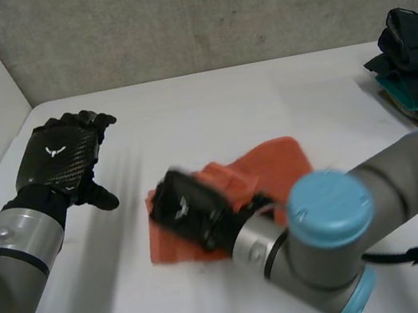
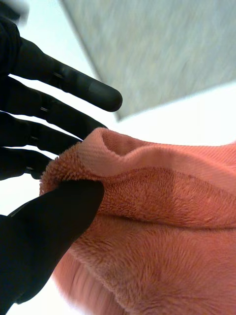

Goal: Fold the laundry.

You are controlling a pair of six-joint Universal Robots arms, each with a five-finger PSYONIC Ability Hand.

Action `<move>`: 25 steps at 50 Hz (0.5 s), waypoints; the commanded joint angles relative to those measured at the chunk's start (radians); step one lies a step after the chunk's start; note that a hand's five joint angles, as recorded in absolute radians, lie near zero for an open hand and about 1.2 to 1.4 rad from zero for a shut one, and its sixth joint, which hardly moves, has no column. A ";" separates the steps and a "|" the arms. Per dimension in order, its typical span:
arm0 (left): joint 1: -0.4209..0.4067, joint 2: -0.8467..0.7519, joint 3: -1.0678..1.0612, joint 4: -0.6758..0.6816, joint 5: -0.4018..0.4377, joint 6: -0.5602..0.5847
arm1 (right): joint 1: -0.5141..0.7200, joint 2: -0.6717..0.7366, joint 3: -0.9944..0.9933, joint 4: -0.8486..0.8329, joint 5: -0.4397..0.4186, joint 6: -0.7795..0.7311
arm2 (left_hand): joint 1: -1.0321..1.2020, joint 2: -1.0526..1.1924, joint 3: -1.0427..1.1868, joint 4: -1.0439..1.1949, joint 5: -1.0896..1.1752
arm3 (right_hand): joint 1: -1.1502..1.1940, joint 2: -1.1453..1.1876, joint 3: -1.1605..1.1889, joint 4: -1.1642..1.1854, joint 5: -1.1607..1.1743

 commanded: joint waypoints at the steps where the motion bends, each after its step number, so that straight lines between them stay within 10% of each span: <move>1: -0.010 -0.039 0.016 0.013 0.004 0.000 | -0.008 -0.016 0.033 0.074 0.007 0.043 | 0.015 0.002 0.002 0.006 0.013 | -0.931 -0.986 -1.000 -1.006 -0.997; 25: -0.397 -0.522 0.339 0.046 -0.106 0.014 | -0.404 -0.238 0.326 0.226 0.133 0.256 | 0.027 0.013 0.014 0.018 0.025 | -0.871 -0.926 -0.941 -0.946 -0.937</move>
